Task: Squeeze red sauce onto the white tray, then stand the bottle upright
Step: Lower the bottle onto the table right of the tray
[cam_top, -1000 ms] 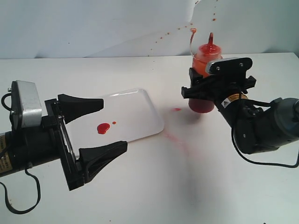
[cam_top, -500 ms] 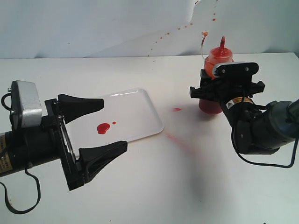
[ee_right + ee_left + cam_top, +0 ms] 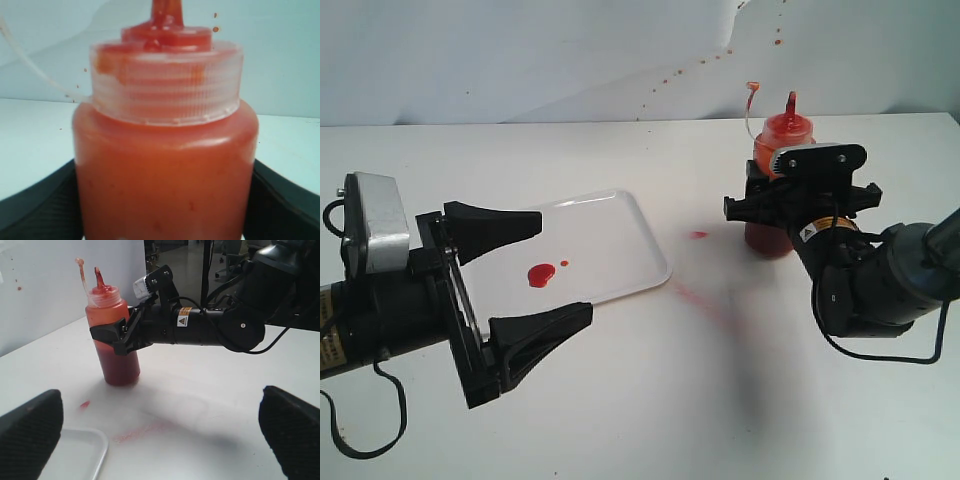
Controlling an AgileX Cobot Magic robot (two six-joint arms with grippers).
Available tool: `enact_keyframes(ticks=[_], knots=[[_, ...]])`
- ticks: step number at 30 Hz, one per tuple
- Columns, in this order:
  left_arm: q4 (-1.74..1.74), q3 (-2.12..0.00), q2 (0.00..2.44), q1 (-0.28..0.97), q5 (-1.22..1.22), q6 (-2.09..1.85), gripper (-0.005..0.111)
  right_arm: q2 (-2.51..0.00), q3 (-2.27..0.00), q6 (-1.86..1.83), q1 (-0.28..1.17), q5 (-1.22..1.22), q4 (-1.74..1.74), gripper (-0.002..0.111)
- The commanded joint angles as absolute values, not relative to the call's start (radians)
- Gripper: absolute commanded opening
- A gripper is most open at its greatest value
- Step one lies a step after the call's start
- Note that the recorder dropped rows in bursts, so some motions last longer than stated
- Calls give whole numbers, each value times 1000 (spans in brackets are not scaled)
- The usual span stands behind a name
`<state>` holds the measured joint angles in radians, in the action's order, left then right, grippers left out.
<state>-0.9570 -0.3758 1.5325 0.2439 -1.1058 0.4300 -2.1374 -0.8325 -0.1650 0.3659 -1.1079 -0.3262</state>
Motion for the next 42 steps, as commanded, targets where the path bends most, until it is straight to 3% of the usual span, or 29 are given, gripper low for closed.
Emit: enact_keyframes(ticks=[1,7,10,14,19,21,42], knots=[[-952,-378,1529,248,-1119,433,105,-2136,-839,-175,359,-1139,-315,0],[-952,-378,1529,248,-1119,433,105,-2136,-839,-175,359,-1139,-315,0],[-952,-378,1529,248,-1119,433,105,-2136,-839,-175,359,-1139,-315,7],[-952,-378,1529,248,-1119,433,105,-2136,-839,-175,359,-1139,-315,32],[-952,-378,1529,248,-1119,433,105,-2136,-839,-179,359,-1139,-315,76],[-952,-378,1529,248,-1119,433,105,-2136,-839,-179,359,-1139,-315,85],[-952,-378,1529,248,-1120,433,105,-2136,-839,-179,361,-1137,-315,88]])
